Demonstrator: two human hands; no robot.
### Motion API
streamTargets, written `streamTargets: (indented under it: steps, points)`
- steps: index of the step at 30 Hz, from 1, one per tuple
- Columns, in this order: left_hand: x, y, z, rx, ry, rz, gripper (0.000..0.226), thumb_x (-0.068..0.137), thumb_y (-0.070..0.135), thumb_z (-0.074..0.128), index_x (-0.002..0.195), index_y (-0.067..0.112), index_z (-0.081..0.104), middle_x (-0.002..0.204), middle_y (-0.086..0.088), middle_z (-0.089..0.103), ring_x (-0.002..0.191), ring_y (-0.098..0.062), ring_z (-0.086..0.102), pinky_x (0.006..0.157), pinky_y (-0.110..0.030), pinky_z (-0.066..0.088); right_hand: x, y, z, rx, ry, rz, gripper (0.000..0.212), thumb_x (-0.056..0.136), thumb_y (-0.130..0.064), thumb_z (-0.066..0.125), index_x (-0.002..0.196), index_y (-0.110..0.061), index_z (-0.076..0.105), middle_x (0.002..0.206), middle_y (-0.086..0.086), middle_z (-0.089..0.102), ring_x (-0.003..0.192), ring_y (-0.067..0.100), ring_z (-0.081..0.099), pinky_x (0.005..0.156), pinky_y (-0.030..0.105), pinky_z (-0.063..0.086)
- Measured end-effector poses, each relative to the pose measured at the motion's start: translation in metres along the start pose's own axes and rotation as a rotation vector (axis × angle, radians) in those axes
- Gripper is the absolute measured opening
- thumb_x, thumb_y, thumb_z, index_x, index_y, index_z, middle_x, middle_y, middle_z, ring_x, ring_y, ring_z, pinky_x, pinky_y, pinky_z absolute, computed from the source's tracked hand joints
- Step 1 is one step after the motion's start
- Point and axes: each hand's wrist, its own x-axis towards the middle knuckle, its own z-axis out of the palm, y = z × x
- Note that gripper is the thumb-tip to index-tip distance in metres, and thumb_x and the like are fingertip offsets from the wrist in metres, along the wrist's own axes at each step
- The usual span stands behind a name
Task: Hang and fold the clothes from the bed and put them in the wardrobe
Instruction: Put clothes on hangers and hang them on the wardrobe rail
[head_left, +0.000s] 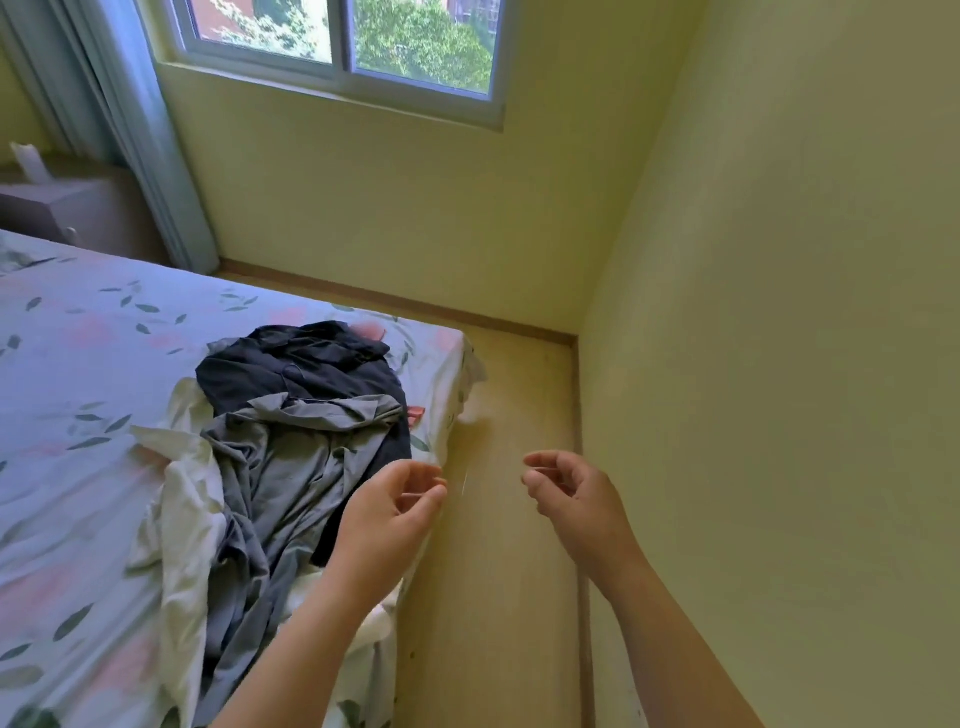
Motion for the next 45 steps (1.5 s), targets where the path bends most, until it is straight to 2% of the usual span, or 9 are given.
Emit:
streamTargets:
  steps: [7,13,17,24,29,34,38,41,45]
  points:
    - [0.098,0.000,-0.011,-0.007,0.044,-0.012,0.020,0.090,0.022,0.066,0.093,0.040,0.059,0.093,0.010,0.071,0.084,0.002,0.066,0.064,-0.008,0.049,0.104,-0.025,0.013,-0.034,-0.069,-0.005,0.014,0.093,-0.020,0.064,0.106,-0.024,0.067,0.096,-0.004,0.070,0.092,0.011,0.066,0.082,0.029,0.056]
    - [0.172,-0.010,-0.013,0.014,0.125,-0.060,0.019,0.089,0.019,0.067,0.093,0.037,0.062,0.092,0.010,0.072,0.084,-0.002,0.068,0.072,-0.016,0.052,0.192,-0.026,0.028,-0.025,-0.156,-0.020,0.012,0.094,-0.020,0.063,0.103,-0.027,0.065,0.095,-0.006,0.068,0.089,0.008,0.065,0.075,0.021,0.052]
    - [0.226,-0.017,0.003,0.044,0.165,-0.091,0.013,0.089,0.021,0.067,0.095,0.032,0.066,0.090,0.013,0.072,0.082,0.006,0.065,0.066,-0.006,0.047,0.259,-0.019,0.030,-0.020,-0.207,-0.022,0.012,0.094,-0.020,0.063,0.103,-0.026,0.065,0.095,-0.007,0.068,0.086,0.002,0.064,0.068,0.013,0.049]
    - [0.327,-0.008,0.034,0.015,0.309,-0.173,0.013,0.089,0.021,0.068,0.102,0.025,0.068,0.094,0.008,0.072,0.088,-0.001,0.066,0.074,-0.012,0.048,0.401,-0.035,0.019,-0.075,-0.328,-0.074,0.019,0.094,-0.023,0.062,0.112,-0.021,0.066,0.101,-0.005,0.069,0.095,0.011,0.066,0.084,0.030,0.056]
    - [0.374,-0.011,0.034,-0.026,0.439,-0.266,0.011,0.088,0.020,0.069,0.094,0.029,0.069,0.090,0.009,0.073,0.082,0.002,0.066,0.068,-0.014,0.048,0.472,-0.041,0.035,-0.109,-0.437,-0.086,0.017,0.094,-0.025,0.062,0.111,-0.024,0.067,0.098,-0.007,0.069,0.091,0.006,0.065,0.070,0.012,0.052]
    - [0.415,-0.027,0.016,-0.037,0.554,-0.335,0.010,0.089,0.019,0.067,0.098,0.024,0.068,0.092,0.006,0.072,0.087,-0.005,0.066,0.073,-0.018,0.048,0.525,-0.052,0.077,-0.136,-0.560,-0.083,0.020,0.095,-0.018,0.060,0.114,-0.015,0.066,0.099,0.000,0.069,0.095,0.018,0.065,0.088,0.037,0.056]
    - [0.448,-0.041,-0.014,-0.026,0.612,-0.352,0.010,0.089,0.024,0.066,0.099,0.026,0.067,0.092,0.006,0.071,0.089,-0.005,0.065,0.080,-0.025,0.052,0.558,-0.064,0.116,-0.150,-0.608,-0.111,0.018,0.095,-0.019,0.060,0.112,-0.017,0.066,0.098,-0.001,0.070,0.092,0.013,0.066,0.087,0.033,0.056]
    - [0.467,-0.049,-0.032,-0.032,0.644,-0.362,0.010,0.089,0.024,0.067,0.098,0.029,0.067,0.091,0.005,0.072,0.087,-0.002,0.065,0.075,-0.019,0.050,0.582,-0.075,0.142,-0.176,-0.650,-0.124,0.017,0.095,-0.021,0.060,0.110,-0.020,0.067,0.097,-0.003,0.070,0.091,0.011,0.067,0.084,0.031,0.056]
    - [0.480,-0.059,-0.048,-0.034,0.699,-0.382,0.009,0.089,0.021,0.067,0.097,0.027,0.067,0.090,0.005,0.071,0.086,-0.002,0.065,0.073,-0.015,0.046,0.603,-0.078,0.171,-0.195,-0.710,-0.125,0.015,0.095,-0.021,0.060,0.109,-0.020,0.066,0.095,-0.001,0.070,0.084,0.014,0.068,0.069,0.023,0.055]
